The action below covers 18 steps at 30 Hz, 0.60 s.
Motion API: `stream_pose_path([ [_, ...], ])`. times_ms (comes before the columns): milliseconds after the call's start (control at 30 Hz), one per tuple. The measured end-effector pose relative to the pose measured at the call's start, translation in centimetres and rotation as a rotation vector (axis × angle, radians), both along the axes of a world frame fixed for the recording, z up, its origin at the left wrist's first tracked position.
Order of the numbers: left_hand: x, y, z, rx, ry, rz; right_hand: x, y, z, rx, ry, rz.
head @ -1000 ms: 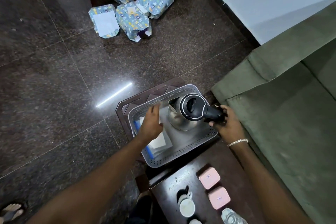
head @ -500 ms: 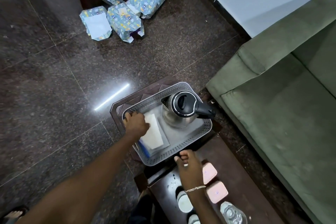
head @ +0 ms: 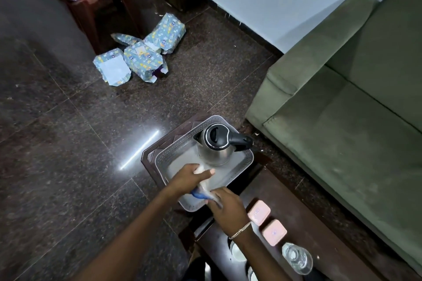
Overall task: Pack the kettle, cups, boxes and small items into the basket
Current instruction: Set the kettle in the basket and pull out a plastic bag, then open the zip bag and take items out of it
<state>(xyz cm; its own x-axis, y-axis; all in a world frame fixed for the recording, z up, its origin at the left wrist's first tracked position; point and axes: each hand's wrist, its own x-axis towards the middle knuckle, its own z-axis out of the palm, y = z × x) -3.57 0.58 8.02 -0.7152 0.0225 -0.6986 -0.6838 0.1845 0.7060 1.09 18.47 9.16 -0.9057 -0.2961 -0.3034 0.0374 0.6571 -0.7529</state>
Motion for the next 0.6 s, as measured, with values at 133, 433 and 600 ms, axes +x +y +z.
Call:
stream_pose_path([
  [133,0.9,2.9,3.3,0.357,-0.008,0.053,1.4,3.4,3.1,-0.126,-0.047,-0.263],
  [433,3.5,12.8,8.7,0.418,0.048,-0.024,4.9,11.5,8.4,-0.283,-0.05,-0.554],
  [600,4.7,17.8,12.2,0.385,0.112,-0.054,7.3,16.2,11.0,-0.303,-0.061,-0.879],
])
